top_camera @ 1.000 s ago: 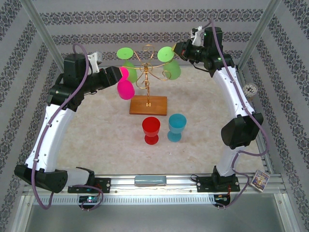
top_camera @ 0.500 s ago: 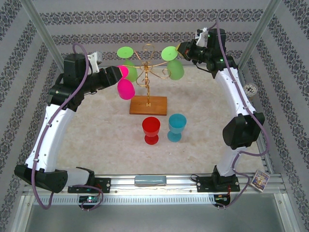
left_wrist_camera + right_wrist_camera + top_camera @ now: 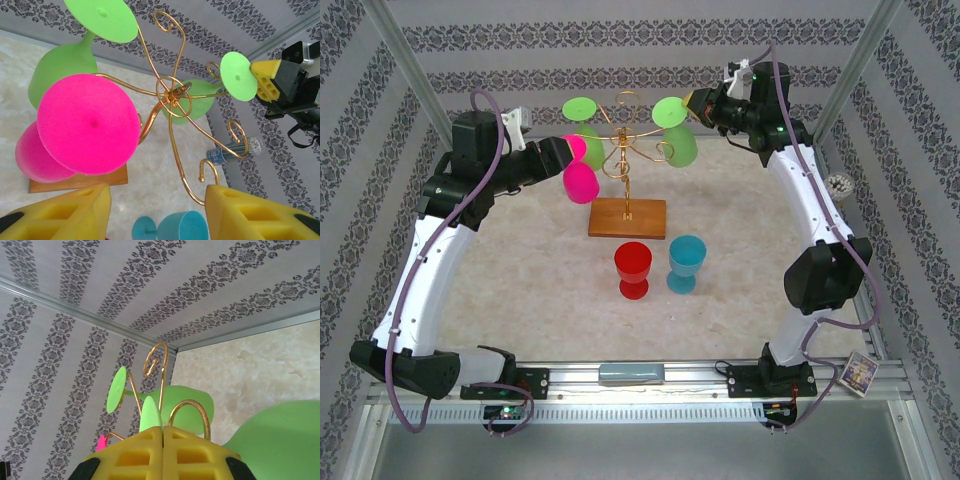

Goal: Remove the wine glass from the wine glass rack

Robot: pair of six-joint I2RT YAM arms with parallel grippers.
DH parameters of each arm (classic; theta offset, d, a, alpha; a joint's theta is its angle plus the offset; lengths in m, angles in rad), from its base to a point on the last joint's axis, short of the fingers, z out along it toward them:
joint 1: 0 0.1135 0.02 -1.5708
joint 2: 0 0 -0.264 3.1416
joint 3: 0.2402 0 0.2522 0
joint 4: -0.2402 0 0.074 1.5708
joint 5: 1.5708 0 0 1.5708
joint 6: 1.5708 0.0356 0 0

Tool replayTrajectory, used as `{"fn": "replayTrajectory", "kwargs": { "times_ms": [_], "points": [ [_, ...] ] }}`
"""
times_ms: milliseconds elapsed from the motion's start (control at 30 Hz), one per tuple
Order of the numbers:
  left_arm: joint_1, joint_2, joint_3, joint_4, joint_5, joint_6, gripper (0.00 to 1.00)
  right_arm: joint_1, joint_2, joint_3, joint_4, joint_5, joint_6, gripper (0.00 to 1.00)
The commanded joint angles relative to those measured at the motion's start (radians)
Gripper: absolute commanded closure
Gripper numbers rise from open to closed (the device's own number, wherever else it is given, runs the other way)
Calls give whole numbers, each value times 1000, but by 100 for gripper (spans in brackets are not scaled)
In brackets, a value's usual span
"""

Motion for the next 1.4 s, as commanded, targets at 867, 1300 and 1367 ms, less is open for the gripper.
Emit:
{"fn": "replayTrajectory", "kwargs": {
  "times_ms": [867,1300,1367],
  "points": [
    [22,-26,-29,70,27,-16,47,91,127,195,7,-29,46,100],
    [24,-27,-36,77,31,-17,47,88,220,331,0,6,63,100],
    [23,-27,-36,77,32,-17,47,83,228,344,-4,14,63,100]
  ]
}}
